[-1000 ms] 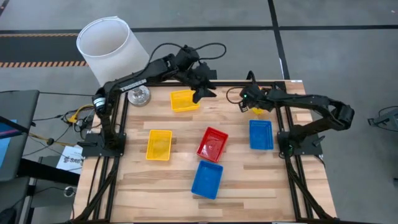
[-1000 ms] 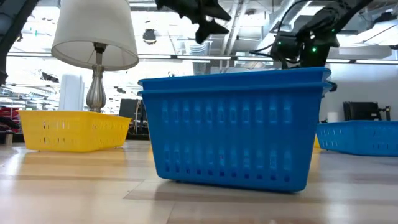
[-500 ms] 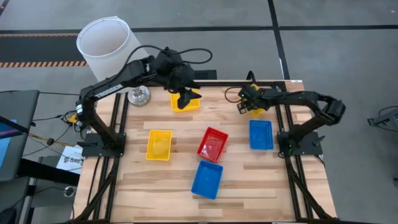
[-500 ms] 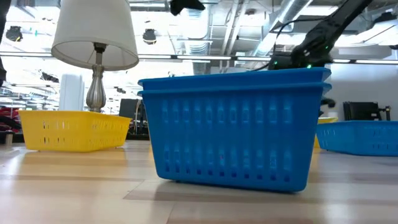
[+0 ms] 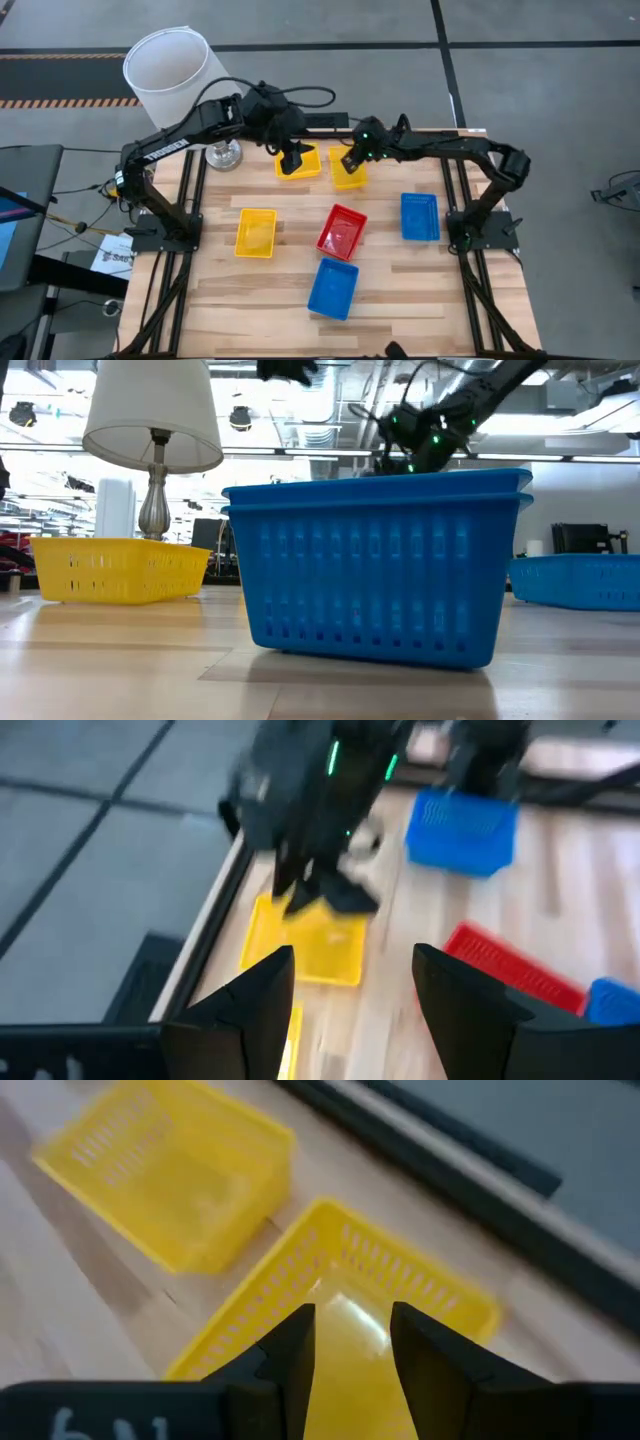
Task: Stack baskets by color
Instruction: Stack the top right yellow basket on top of the top left yellow basket
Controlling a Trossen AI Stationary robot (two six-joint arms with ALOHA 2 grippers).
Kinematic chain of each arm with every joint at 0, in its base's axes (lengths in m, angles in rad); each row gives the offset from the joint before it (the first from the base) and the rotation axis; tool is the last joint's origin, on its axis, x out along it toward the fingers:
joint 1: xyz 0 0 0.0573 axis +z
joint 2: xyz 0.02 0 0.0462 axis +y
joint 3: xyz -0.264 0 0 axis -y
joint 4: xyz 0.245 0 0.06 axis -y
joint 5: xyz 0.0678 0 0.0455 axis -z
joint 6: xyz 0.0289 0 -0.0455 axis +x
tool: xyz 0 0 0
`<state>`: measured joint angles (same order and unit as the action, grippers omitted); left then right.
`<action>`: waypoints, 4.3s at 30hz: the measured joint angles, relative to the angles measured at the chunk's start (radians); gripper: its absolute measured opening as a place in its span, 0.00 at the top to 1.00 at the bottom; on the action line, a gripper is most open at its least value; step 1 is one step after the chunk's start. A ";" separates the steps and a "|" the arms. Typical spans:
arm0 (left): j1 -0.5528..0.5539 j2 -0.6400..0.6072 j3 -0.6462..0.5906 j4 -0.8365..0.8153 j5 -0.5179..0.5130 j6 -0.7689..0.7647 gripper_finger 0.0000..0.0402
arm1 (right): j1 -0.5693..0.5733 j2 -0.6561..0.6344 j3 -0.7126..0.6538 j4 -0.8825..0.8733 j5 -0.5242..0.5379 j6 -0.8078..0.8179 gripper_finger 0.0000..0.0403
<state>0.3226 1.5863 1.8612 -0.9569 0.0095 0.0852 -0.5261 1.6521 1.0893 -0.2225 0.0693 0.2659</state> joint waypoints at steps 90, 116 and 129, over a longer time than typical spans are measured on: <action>-0.037 0.512 -0.253 0.428 -0.323 -0.685 0.71 | 0.415 -0.448 0.053 -0.646 0.274 0.142 0.61; -0.042 0.443 -0.263 0.307 -0.212 0.523 0.42 | 0.415 -0.448 0.052 -0.683 0.273 0.145 0.61; 0.038 0.444 -0.263 0.365 -0.039 0.704 0.41 | 0.453 -0.451 0.052 -0.690 0.271 0.173 0.61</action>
<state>0.3609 2.0304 1.5986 -0.5920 -0.0294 0.7888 -0.0732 1.2011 1.1412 -0.9125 0.3403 0.4386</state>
